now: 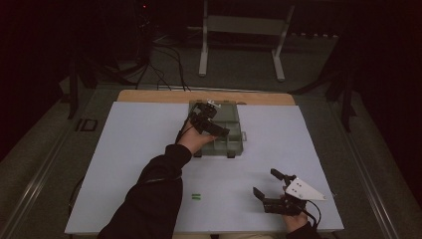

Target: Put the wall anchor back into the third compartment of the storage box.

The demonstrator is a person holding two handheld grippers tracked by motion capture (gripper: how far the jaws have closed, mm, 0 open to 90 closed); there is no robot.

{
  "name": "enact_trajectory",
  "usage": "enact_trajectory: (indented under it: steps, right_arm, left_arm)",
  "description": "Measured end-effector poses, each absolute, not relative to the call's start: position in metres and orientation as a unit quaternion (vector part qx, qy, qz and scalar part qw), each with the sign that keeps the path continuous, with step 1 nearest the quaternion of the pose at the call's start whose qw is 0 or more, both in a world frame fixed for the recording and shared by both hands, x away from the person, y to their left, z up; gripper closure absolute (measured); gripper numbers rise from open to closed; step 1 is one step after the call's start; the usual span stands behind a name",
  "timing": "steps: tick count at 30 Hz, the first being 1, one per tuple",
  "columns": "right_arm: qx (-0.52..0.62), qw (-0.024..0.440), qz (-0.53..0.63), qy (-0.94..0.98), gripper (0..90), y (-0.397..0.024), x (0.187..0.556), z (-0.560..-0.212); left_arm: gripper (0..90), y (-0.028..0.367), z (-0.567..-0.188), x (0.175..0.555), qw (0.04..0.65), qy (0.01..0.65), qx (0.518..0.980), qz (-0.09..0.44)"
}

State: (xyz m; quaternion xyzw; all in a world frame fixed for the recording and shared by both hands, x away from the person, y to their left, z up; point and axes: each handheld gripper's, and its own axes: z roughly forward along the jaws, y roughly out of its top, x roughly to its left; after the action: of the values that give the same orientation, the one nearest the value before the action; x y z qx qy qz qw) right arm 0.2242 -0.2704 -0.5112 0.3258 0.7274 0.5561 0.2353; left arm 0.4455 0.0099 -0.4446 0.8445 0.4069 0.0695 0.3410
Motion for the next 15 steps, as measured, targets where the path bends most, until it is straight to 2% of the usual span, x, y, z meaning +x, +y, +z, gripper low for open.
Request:
enact_trajectory:
  steps: [15]
  right_arm:
    - [0.328,0.234,0.555,0.728,9.9,-0.270,0.224,-0.512]
  left_arm:
    - [2.4,0.045,-0.422,0.414,0.372,0.376,0.847,0.059]
